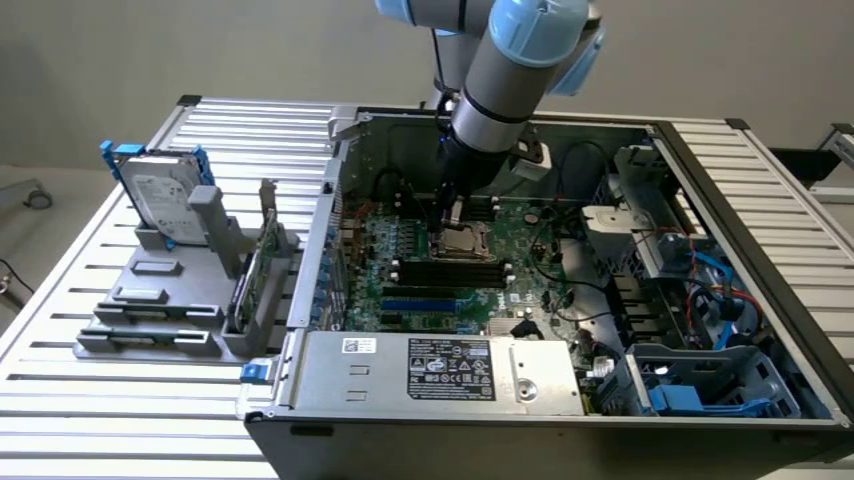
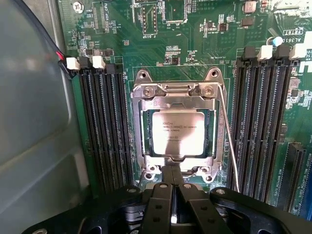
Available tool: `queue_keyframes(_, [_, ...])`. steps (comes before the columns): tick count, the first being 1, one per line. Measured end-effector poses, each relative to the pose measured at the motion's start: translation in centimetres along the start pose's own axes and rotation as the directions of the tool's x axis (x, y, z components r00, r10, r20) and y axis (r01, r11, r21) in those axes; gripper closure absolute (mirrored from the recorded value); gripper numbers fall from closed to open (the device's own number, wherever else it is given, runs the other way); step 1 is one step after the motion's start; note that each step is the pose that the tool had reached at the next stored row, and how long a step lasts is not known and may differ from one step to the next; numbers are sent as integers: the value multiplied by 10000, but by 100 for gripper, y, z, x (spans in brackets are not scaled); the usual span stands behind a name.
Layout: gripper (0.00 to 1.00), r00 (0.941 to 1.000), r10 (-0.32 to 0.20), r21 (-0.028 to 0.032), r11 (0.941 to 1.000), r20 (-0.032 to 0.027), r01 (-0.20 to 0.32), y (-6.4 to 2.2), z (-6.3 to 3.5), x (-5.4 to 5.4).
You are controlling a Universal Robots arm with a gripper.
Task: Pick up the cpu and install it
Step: 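Close the cpu cover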
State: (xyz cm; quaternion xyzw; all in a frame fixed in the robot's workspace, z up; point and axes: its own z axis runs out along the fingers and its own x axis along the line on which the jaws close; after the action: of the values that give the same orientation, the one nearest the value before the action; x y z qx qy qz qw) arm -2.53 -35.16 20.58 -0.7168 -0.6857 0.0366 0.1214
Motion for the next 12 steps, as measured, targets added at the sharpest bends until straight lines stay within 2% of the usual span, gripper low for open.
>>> queue_keyframes(12, [89,10000,57,-2,10000,-9,-57,11,81,-10])
